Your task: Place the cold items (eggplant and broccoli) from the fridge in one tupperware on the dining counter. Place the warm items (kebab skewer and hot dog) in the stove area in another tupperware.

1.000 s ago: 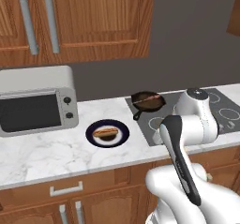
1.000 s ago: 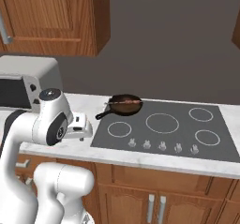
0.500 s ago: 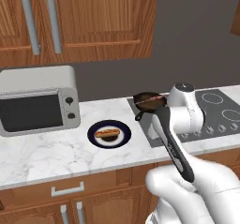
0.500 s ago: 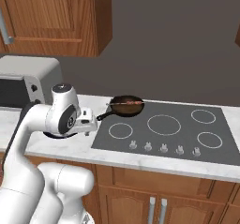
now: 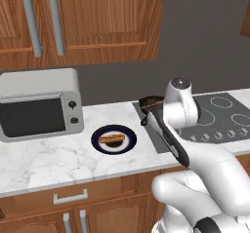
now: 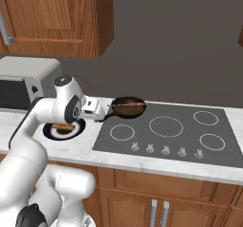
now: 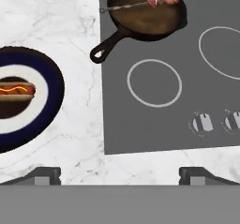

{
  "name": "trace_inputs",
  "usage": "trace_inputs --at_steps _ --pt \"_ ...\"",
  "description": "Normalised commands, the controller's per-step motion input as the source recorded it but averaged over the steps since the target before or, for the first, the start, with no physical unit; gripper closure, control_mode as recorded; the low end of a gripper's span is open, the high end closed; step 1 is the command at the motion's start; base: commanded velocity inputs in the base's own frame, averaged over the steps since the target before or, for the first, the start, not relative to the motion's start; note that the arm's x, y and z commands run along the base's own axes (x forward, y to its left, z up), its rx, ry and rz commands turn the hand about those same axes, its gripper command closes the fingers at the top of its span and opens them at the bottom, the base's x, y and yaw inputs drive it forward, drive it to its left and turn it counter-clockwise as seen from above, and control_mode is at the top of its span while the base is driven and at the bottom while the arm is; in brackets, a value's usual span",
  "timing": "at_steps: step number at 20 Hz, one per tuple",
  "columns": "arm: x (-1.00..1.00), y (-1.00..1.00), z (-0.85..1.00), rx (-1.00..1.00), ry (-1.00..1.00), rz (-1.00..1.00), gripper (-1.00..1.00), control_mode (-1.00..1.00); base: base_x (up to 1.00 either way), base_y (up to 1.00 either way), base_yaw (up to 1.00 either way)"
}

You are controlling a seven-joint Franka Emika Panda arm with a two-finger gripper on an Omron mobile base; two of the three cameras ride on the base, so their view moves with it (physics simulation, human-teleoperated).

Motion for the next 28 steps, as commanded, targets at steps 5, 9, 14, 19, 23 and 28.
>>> trace_inputs --at_steps 5,9,14,19,23,28 --pt "0.38 -0.39 0.0 0.01 -0.39 -0.14 -1.0 -1.0 0.0 0.0 0.0" --pt "0.03 -0.48 0.22 0.15 -0.07 -0.16 -1.0 -1.0 0.0 0.0 0.0" --pt "0.06 -0.36 0.56 0.25 0.04 -0.11 -1.0 -1.0 0.0 0.0 0.0" --pt "0.65 -0.01 0.16 0.11 0.01 -0.05 -1.0 -1.0 0.0 0.0 0.0" --pt "0.59 0.01 -0.06 0.07 -0.03 -0.14 -1.0 -1.0 0.0 0.0 0.0" --pt "0.55 -0.07 -0.03 0.18 0.01 -0.15 -1.0 -1.0 0.0 0.0 0.0"
